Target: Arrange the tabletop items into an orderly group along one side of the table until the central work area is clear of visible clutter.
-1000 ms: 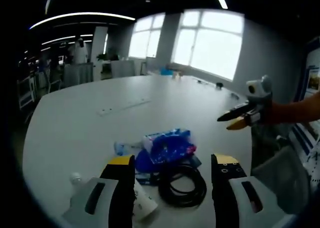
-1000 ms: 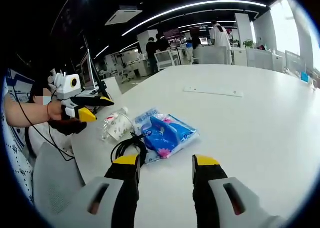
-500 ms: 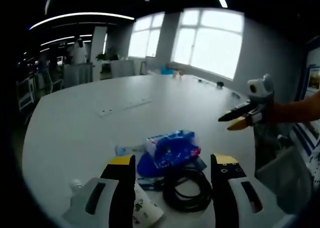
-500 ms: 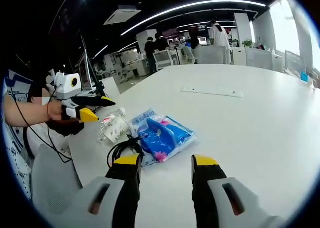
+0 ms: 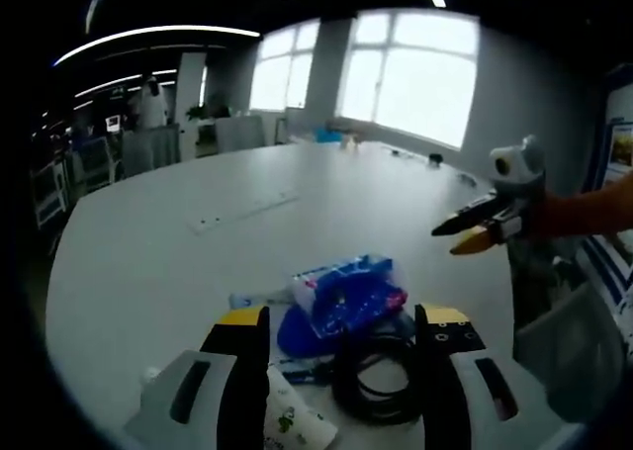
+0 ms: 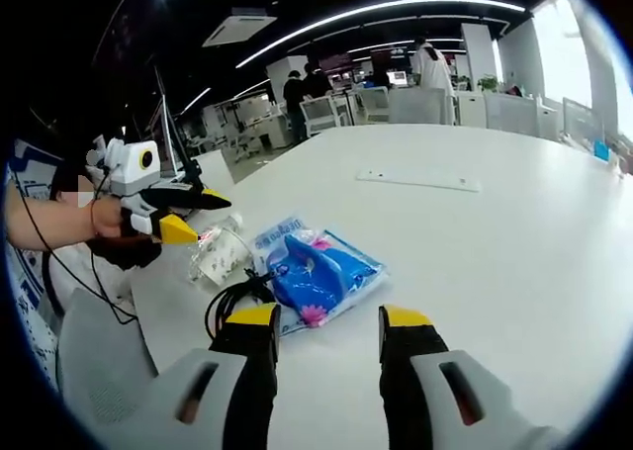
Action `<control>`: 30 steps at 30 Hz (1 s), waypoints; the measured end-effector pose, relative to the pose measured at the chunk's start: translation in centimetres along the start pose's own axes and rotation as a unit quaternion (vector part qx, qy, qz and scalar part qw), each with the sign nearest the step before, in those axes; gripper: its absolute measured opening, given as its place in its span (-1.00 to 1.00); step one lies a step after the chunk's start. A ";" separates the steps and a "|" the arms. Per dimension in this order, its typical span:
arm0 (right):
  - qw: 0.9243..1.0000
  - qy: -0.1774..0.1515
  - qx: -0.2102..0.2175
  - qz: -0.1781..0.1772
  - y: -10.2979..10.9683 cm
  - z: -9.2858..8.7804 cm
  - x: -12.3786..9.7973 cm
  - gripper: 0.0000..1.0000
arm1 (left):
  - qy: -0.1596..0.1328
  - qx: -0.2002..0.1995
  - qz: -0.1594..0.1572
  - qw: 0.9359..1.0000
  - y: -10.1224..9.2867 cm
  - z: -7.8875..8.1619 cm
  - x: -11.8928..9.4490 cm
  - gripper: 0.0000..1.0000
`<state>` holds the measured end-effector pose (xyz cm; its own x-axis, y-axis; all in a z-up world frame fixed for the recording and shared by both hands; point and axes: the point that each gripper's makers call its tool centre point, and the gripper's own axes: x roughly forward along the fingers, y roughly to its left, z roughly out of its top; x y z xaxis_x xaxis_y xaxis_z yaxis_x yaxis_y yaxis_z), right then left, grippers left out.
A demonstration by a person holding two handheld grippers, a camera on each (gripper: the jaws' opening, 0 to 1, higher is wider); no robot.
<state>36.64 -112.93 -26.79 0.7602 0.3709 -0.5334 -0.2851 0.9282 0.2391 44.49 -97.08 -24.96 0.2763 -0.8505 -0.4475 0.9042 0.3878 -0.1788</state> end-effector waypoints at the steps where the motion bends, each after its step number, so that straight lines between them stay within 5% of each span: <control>1: 1.000 0.000 0.001 -0.001 0.0 0.0 0.1 -0.24 | 0.001 0.000 0.000 1.000 0.0 0.0 0.1 0.12; 30: 1.000 0.010 0.009 -0.015 -0.9 -0.3 1.4 -0.25 | 0.024 0.016 -0.007 1.000 0.9 -0.3 2.6 0.06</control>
<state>37.79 -113.28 -28.03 0.7569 0.3429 -0.5564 -0.2506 0.9385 0.2374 45.88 -98.83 -26.50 0.2478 -0.8380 -0.4862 0.9180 0.3634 -0.1586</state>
